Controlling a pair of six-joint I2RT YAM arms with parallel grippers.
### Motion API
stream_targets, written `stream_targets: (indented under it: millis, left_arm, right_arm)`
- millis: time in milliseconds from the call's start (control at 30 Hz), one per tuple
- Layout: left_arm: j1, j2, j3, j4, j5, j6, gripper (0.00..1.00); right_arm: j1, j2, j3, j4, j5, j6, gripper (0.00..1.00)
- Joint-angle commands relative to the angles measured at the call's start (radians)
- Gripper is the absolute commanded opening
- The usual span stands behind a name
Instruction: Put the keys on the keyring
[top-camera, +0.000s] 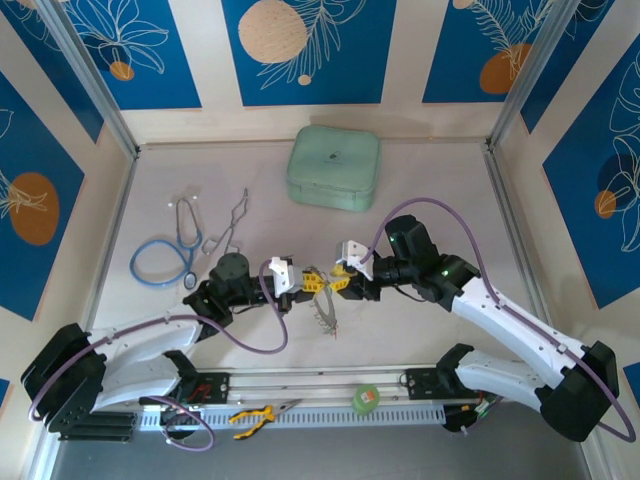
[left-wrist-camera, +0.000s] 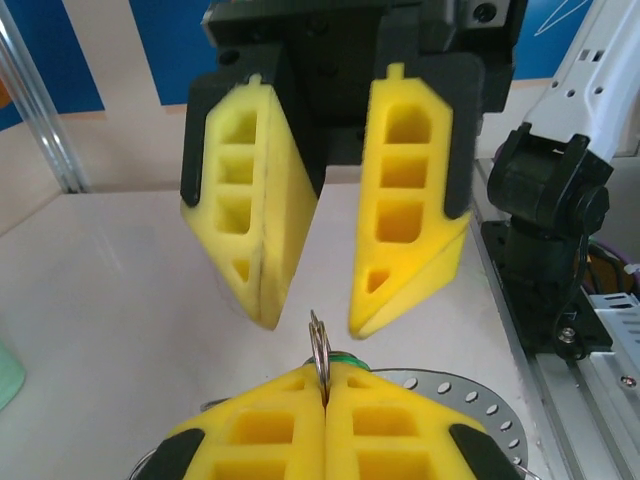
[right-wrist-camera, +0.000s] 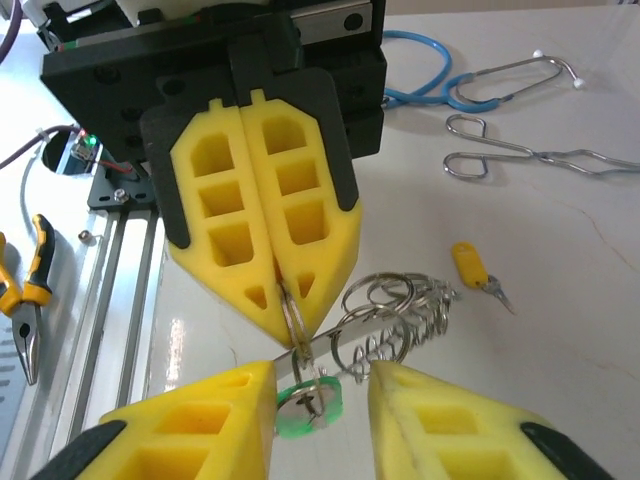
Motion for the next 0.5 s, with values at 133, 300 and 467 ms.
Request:
stream_targets:
  millis: [133,300,467]
  left_arm:
    - [0.001,0.001,-0.006,0.081,0.044,-0.014,0.00]
    - [0.001,0.001,-0.007,0.074,0.050,-0.003,0.00]
    - [0.001,0.001,0.002,0.060,0.065,0.002,0.00]
  right_arm:
    - [-0.003,-0.001,-0.002,-0.025,-0.036,-0.010,0.19]
    - [-0.001,-0.011,0.024,-0.112,-0.008,-0.035,0.10]
    - [-0.001,-0.015,0.023,-0.134,-0.013,-0.043,0.05]
